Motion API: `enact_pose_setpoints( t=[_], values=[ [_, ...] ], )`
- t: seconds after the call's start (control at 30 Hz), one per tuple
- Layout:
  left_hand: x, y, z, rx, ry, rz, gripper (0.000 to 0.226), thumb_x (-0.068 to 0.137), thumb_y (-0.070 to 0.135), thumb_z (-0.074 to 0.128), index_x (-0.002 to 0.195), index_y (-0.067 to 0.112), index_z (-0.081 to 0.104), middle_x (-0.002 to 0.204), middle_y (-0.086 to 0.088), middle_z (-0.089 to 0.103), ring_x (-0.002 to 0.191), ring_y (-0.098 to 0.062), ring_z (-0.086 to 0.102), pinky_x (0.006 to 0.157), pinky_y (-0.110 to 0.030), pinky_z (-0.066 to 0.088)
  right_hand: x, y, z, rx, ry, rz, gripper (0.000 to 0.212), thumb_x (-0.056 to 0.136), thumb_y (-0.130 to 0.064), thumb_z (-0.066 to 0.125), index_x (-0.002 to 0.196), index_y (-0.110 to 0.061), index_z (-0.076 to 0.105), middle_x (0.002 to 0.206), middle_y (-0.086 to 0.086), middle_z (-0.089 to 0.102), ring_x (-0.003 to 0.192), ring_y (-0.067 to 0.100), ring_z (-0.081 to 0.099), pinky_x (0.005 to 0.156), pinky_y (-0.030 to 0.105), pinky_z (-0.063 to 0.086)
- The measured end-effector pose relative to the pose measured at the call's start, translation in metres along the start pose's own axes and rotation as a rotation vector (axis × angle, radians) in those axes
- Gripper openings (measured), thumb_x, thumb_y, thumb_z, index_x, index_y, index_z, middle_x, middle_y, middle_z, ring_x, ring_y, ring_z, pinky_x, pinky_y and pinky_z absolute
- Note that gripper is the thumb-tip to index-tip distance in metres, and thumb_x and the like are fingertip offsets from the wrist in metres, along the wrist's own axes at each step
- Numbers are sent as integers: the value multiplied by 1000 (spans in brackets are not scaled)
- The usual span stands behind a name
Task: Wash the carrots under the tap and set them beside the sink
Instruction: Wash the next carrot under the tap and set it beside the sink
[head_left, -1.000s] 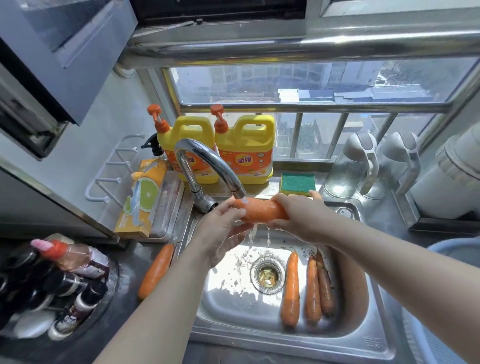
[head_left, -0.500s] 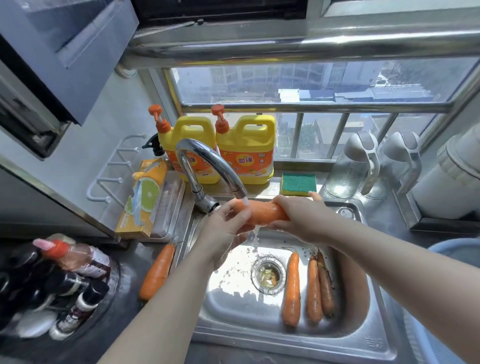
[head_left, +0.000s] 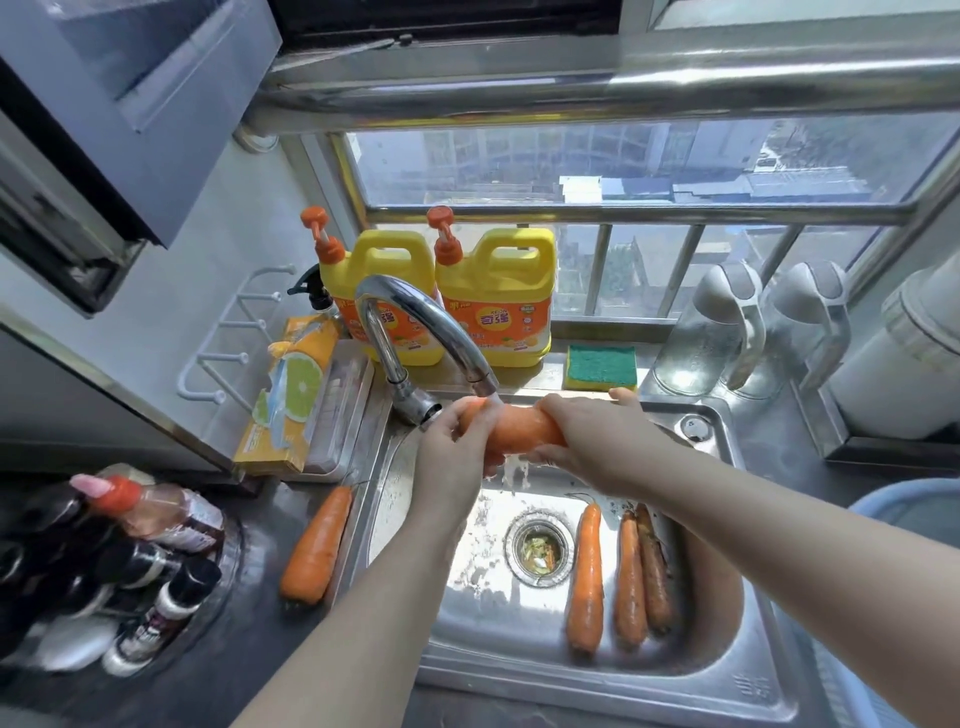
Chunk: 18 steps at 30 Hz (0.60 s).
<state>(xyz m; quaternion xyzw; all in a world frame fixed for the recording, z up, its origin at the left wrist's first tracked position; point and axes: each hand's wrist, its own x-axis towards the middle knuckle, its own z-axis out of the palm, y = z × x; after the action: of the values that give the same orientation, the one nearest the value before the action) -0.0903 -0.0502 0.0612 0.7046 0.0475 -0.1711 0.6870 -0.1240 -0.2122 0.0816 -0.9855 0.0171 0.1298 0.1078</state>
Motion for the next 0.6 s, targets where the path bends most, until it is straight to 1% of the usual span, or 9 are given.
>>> enact_pose_setpoints(
  t=[0.07,0.1,0.2,0.23,0.3,0.4,0.47,0.53,0.6],
  values=[
    [0,-3,-4,40,-55,-3,7,99,31,61,98,37,64,106,0,62,88,-23,67,66,-26,59,1,4,0,11,-32,-3,45,96,-60,52,127,-28,47,121,-5,66,115,22,60,107,49,30],
    [1,-6,-8,40,-107,-14,10,100,29,61,105,37,64,111,-3,63,89,-23,68,67,-25,58,2,6,-1,30,-61,0,43,95,-59,53,124,-28,48,118,-5,66,113,22,60,105,47,32],
    [4,-15,-21,22,-257,-32,45,96,19,66,138,27,54,128,-7,58,94,-20,70,73,-25,57,4,11,-5,154,-154,-1,36,94,-56,59,112,-27,50,101,-5,61,96,21,56,86,37,37],
    [4,-17,-23,35,-268,-25,53,94,16,69,143,26,50,131,-6,57,95,-19,70,74,-25,56,5,10,-6,185,-172,-4,35,94,-55,60,110,-26,50,98,-6,58,92,20,54,81,35,36],
    [3,-16,-22,36,-255,-1,52,91,19,71,139,27,52,128,-5,58,93,-18,70,71,-24,56,6,7,-8,200,-165,-12,34,94,-55,60,111,-27,51,100,-5,59,90,18,52,84,36,39],
    [0,-11,-15,4,-141,-5,26,94,25,69,118,27,58,118,-6,59,91,-24,70,69,-27,59,3,-1,-8,84,-106,-41,41,94,-58,56,120,-26,50,110,-5,63,102,20,57,100,43,37],
    [2,-12,-11,34,-38,-18,17,97,29,65,111,23,57,115,-5,57,92,-25,67,67,-29,60,0,-8,-2,1,-35,-82,45,94,-60,53,122,-26,48,116,-7,65,110,20,60,105,45,34],
    [8,-12,-8,103,45,-14,11,101,33,59,103,23,57,110,-6,58,87,-25,65,58,-30,56,-2,-14,5,-11,26,-110,48,93,-64,52,122,-27,48,117,-7,66,110,19,62,109,45,31],
    [13,-12,-8,133,106,-11,15,105,33,49,97,23,57,108,-11,61,84,-27,64,52,-29,50,0,-15,10,-37,82,-140,51,91,-71,46,116,-27,49,112,-7,68,105,20,64,109,43,30]
  ],
)
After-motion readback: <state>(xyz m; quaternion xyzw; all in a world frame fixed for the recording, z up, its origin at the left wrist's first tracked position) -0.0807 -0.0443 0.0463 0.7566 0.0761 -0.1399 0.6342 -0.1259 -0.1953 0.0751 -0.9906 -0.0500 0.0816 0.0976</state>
